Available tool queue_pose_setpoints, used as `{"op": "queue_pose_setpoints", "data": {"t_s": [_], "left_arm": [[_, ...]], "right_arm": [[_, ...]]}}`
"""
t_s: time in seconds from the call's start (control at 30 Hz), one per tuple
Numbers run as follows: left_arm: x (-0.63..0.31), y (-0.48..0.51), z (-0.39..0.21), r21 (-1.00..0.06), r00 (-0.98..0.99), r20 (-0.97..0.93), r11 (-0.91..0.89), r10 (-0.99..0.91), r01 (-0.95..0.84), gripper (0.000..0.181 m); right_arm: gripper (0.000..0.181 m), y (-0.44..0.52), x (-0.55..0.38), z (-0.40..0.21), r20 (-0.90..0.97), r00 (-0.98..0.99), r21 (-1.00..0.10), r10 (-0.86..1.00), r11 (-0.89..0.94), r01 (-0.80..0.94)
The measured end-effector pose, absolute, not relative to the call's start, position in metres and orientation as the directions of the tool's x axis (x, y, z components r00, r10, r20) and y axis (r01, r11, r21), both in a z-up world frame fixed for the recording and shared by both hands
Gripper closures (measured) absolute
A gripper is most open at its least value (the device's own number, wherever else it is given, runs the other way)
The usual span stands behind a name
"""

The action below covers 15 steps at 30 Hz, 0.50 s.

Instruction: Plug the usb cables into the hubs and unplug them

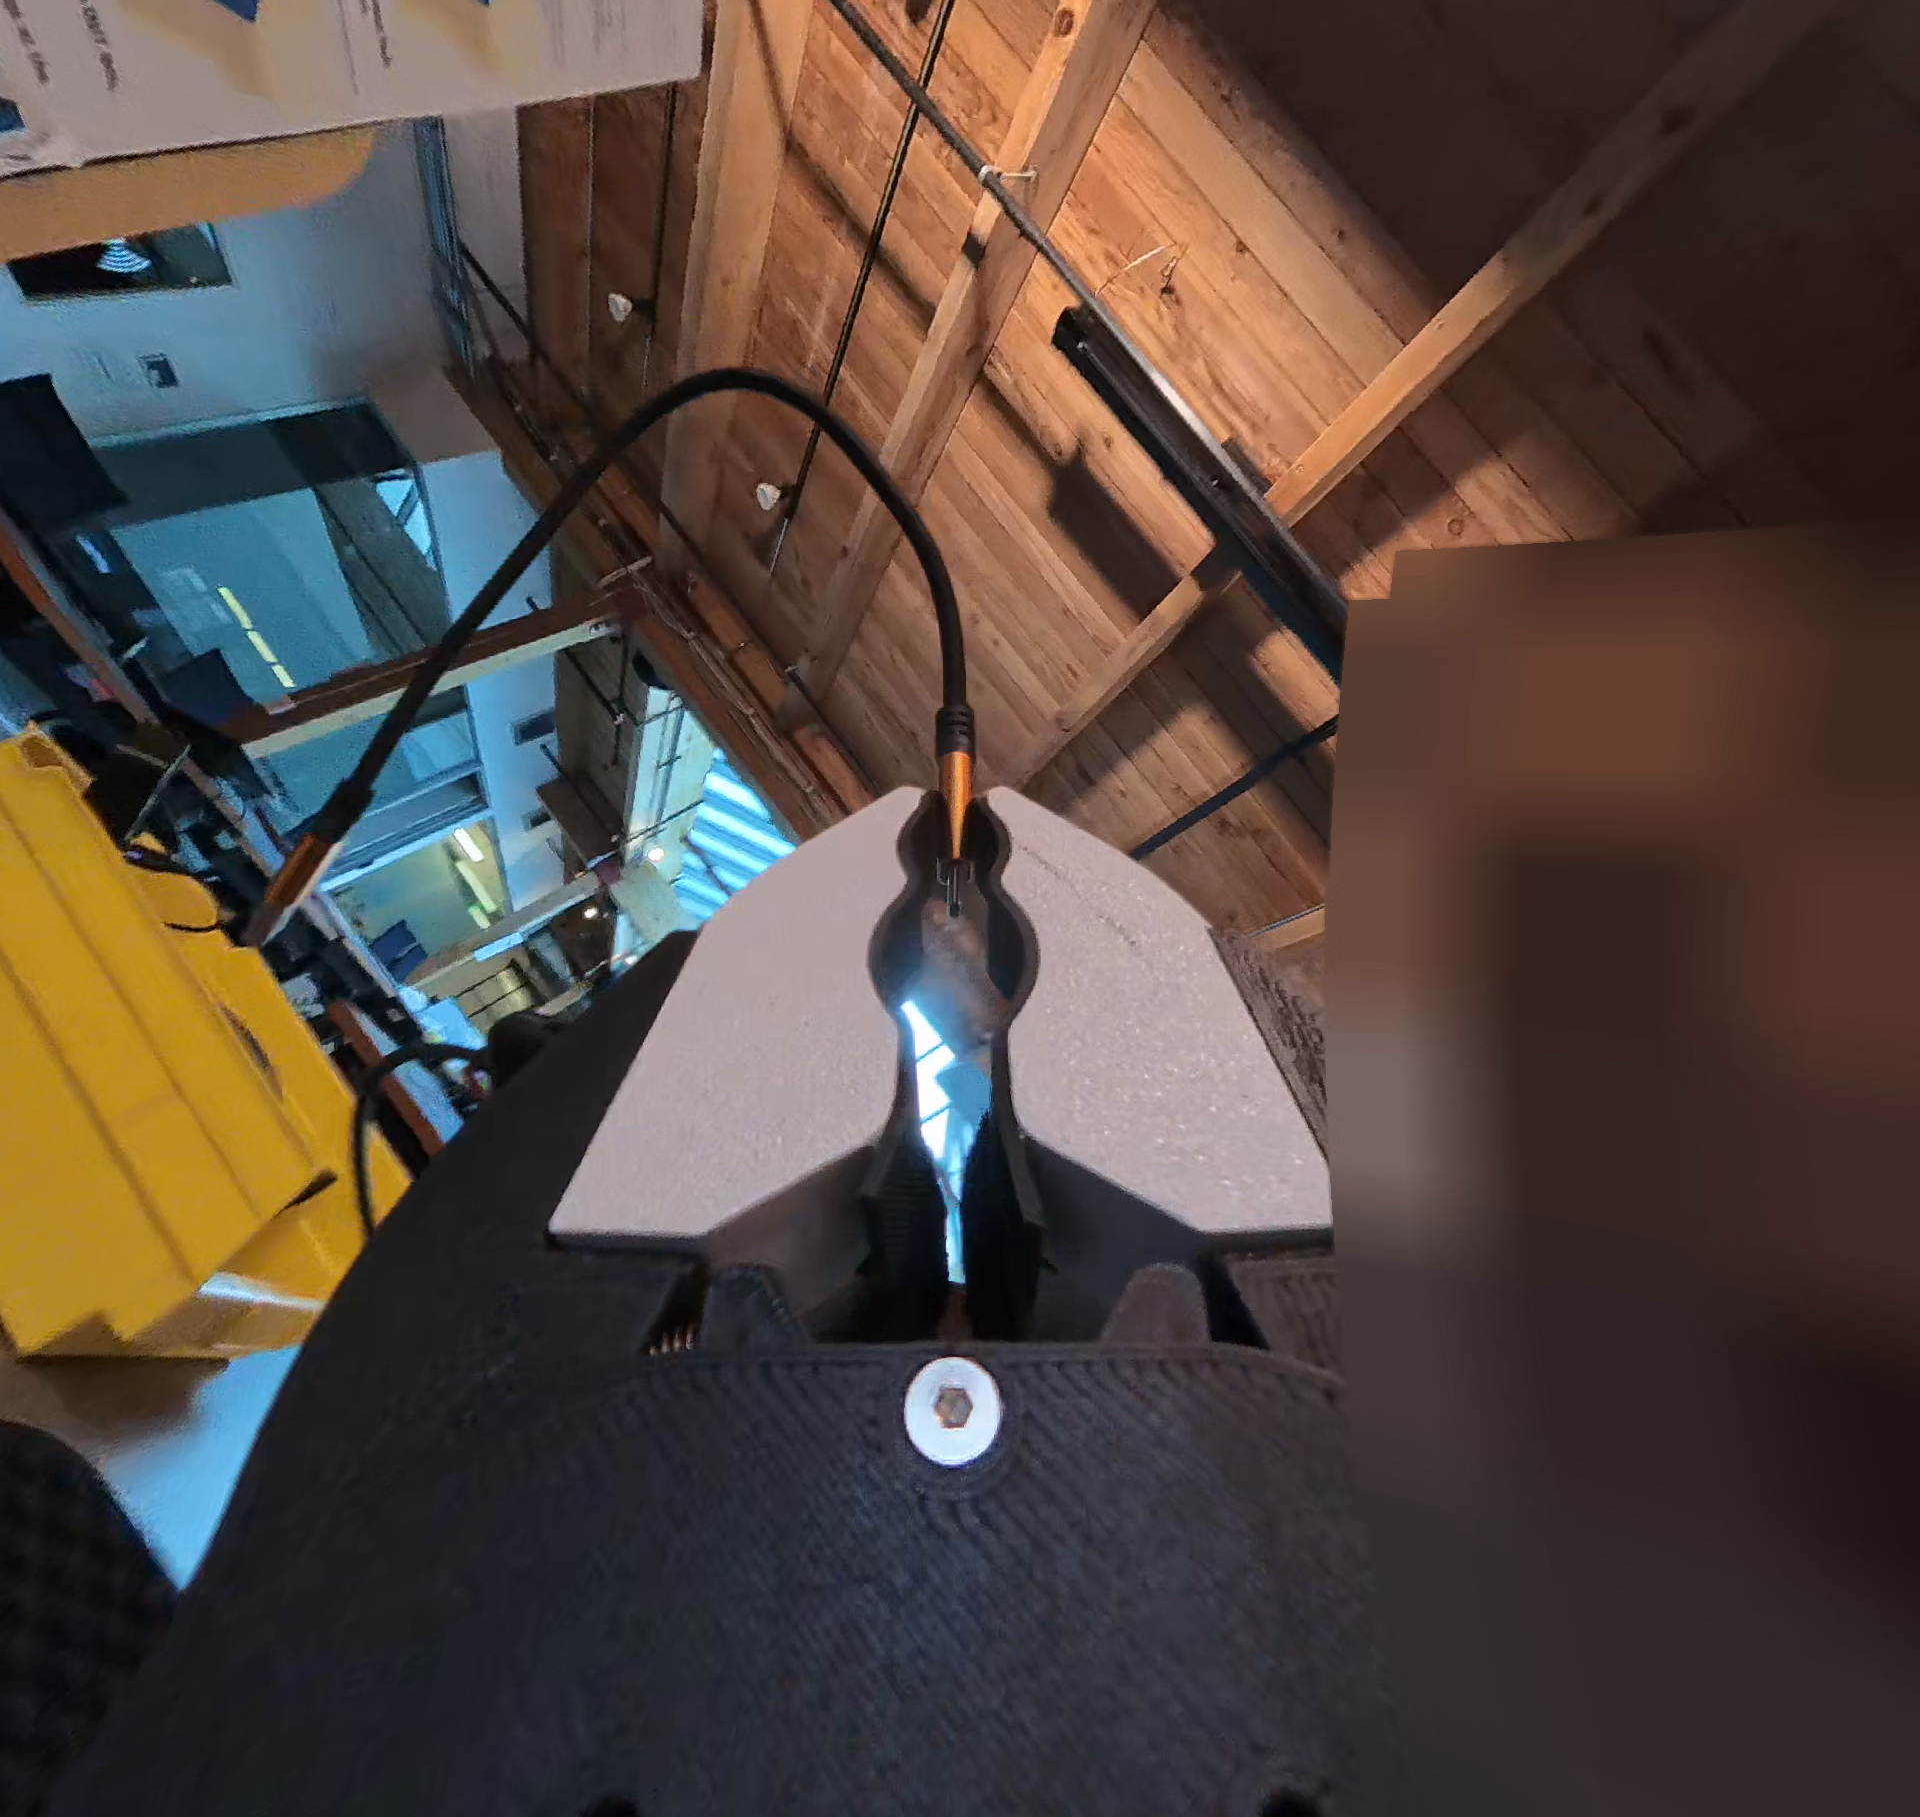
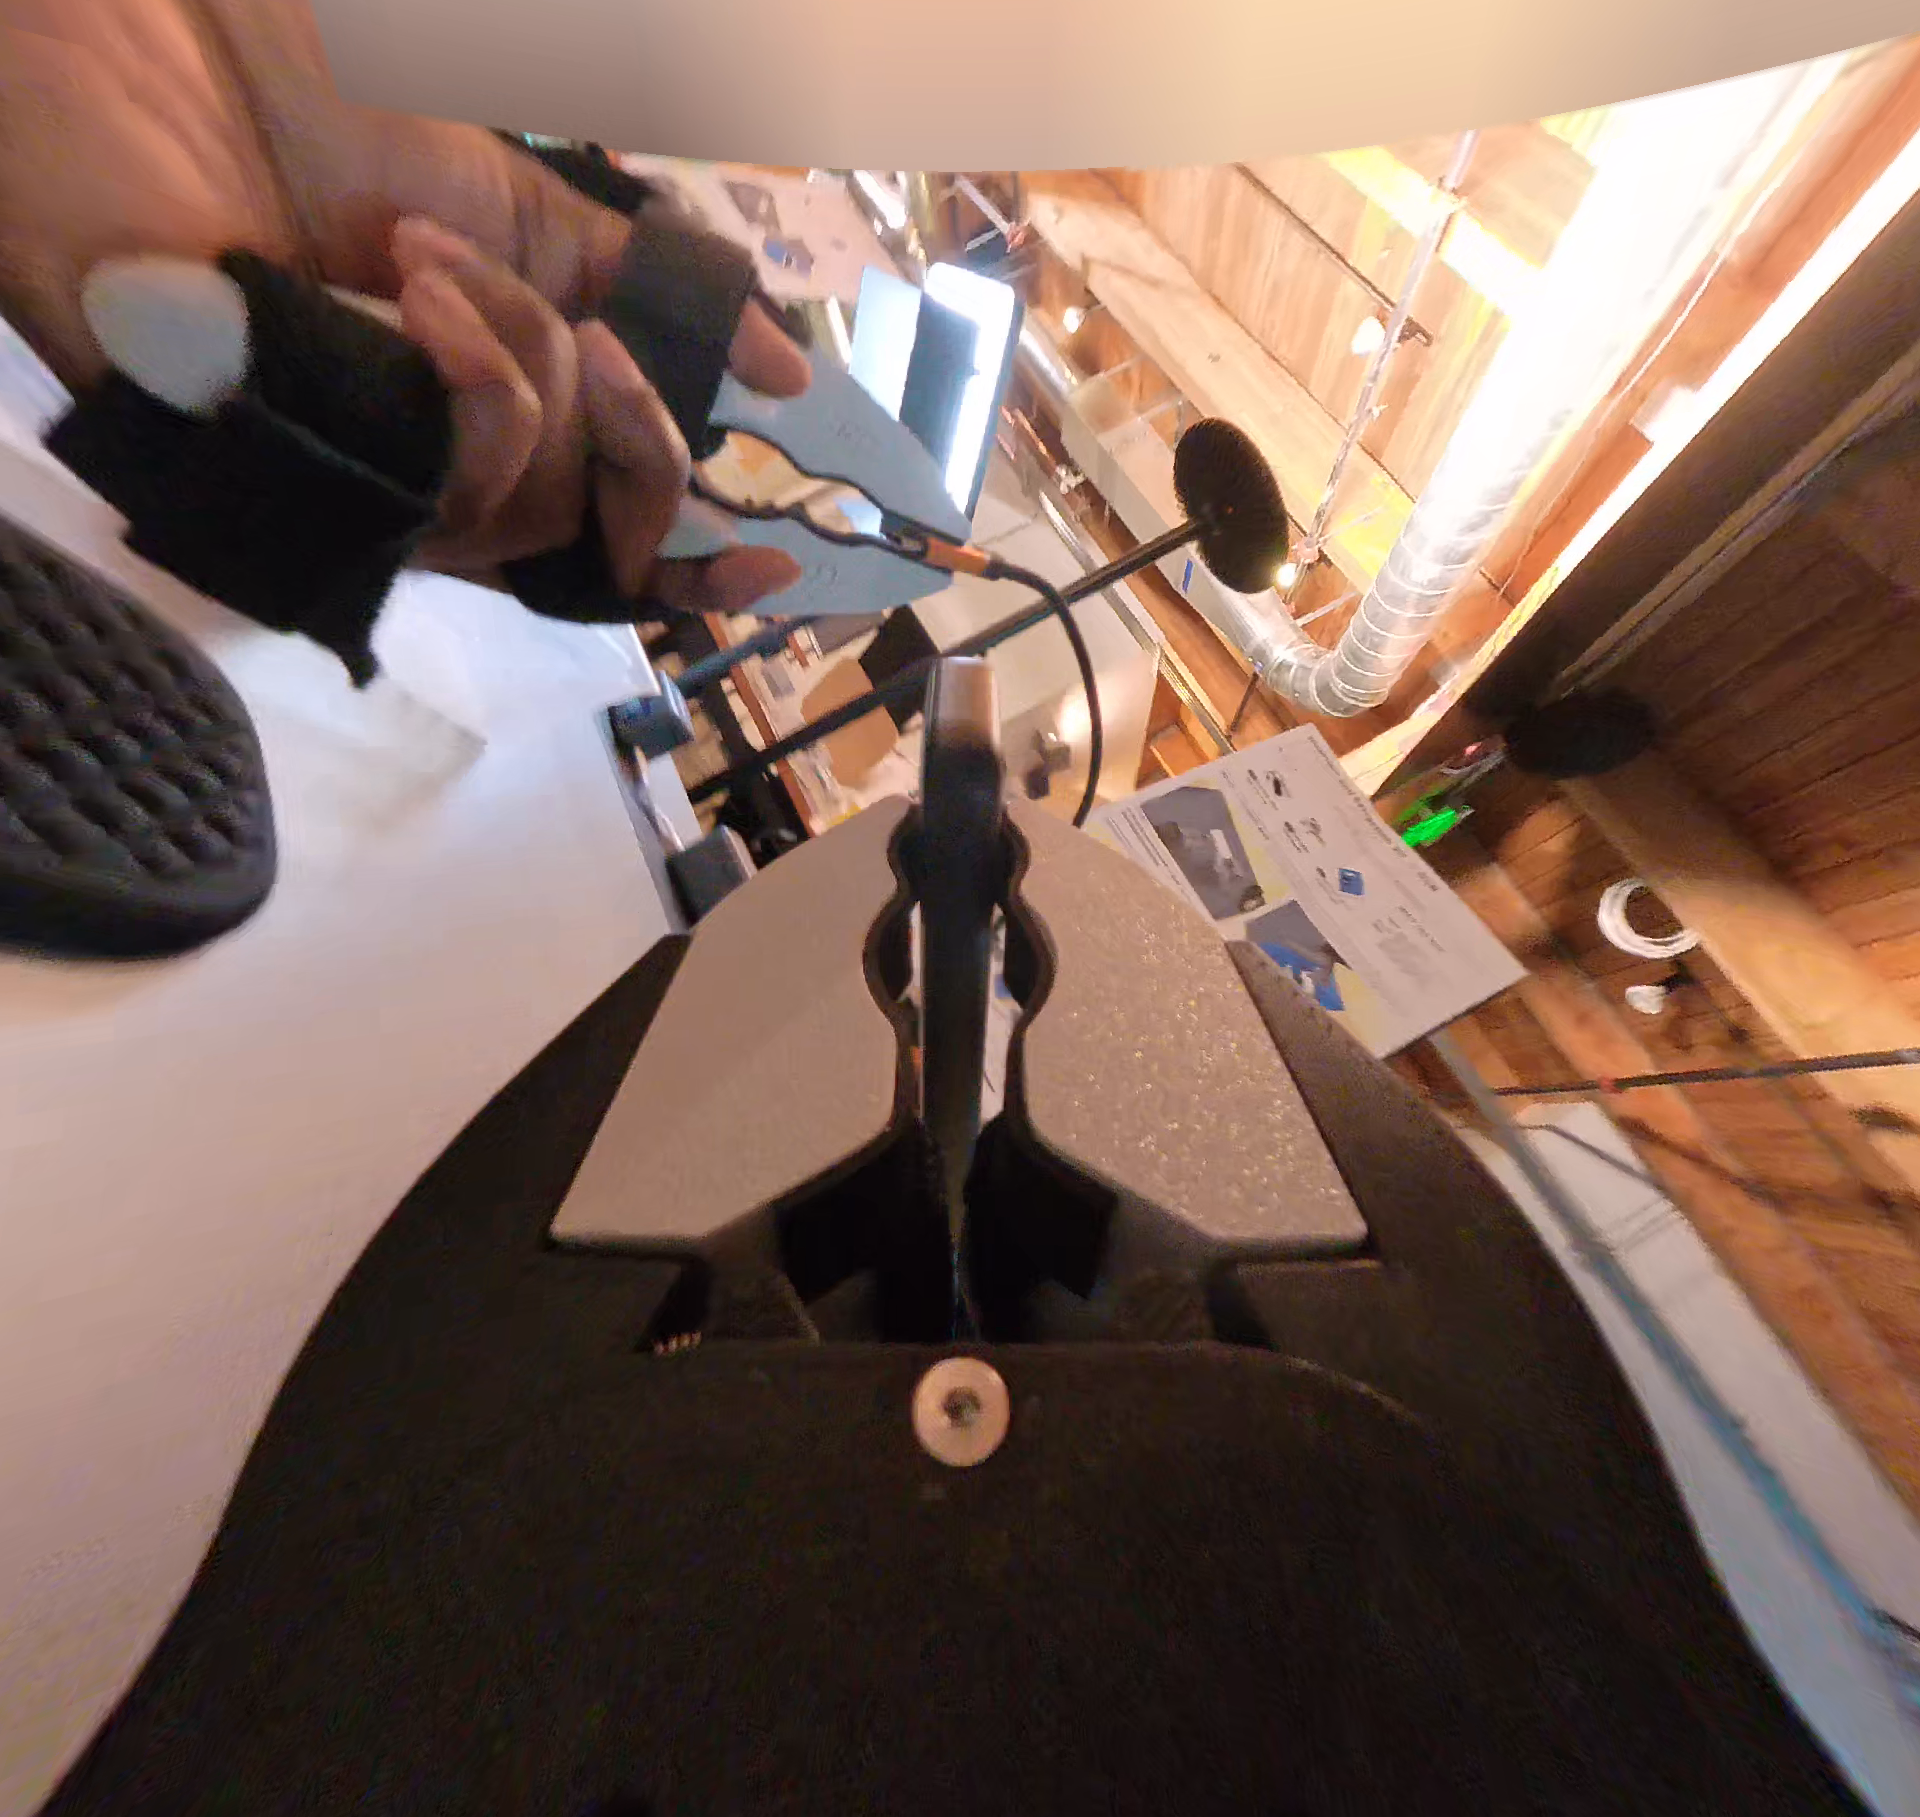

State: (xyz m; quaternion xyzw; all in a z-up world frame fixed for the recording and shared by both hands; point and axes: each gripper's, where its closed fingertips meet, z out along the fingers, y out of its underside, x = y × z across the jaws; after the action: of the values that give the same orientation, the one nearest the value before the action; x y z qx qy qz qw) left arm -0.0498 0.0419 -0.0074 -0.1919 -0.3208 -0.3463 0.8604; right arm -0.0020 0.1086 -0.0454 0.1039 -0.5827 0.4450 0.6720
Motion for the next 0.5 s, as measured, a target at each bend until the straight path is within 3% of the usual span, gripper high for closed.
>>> {"op": "queue_pose_setpoints", "data": {"t_s": [0.03, 0.13, 0.17, 0.2, 0.33, 0.47, 0.5], "left_arm": [[-0.050, 0.047, -0.013, -0.153, 0.567, 0.702, 0.686, -0.431, 0.711, 0.174], [-0.061, 0.070, -0.054, -0.437, 0.642, 0.754, 0.624, -0.139, 0.648, 0.175], [-0.069, 0.074, -0.074, -0.482, 0.630, 0.775, 0.596, -0.054, 0.643, 0.175], [-0.077, 0.074, -0.092, -0.470, 0.587, 0.809, 0.589, -0.011, 0.658, 0.175], [-0.090, 0.081, -0.136, -0.251, 0.373, 0.924, 0.614, -0.078, 0.749, 0.175], [-0.087, 0.094, -0.160, -0.251, 0.318, 0.948, 0.626, 0.005, 0.738, 0.174], [-0.083, 0.097, -0.165, -0.246, 0.303, 0.953, 0.608, 0.010, 0.755, 0.166]], "right_arm": [[0.169, 0.113, -0.005, -0.048, 0.889, -0.048, -0.353, 0.455, 0.617, -0.704], [0.170, 0.132, -0.012, -0.052, 0.887, -0.019, -0.357, 0.461, 0.660, -0.661], [0.169, 0.140, -0.013, -0.053, 0.876, -0.027, -0.380, 0.482, 0.654, -0.654], [0.169, 0.146, -0.013, -0.053, 0.863, -0.036, -0.405, 0.505, 0.645, -0.648], [0.169, 0.162, -0.015, -0.057, 0.842, -0.037, -0.444, 0.539, 0.650, -0.616], [0.169, 0.164, -0.015, -0.060, 0.841, -0.049, -0.450, 0.539, 0.648, -0.615], [0.169, 0.163, -0.015, -0.061, 0.841, -0.053, -0.451, 0.538, 0.645, -0.617]]}}
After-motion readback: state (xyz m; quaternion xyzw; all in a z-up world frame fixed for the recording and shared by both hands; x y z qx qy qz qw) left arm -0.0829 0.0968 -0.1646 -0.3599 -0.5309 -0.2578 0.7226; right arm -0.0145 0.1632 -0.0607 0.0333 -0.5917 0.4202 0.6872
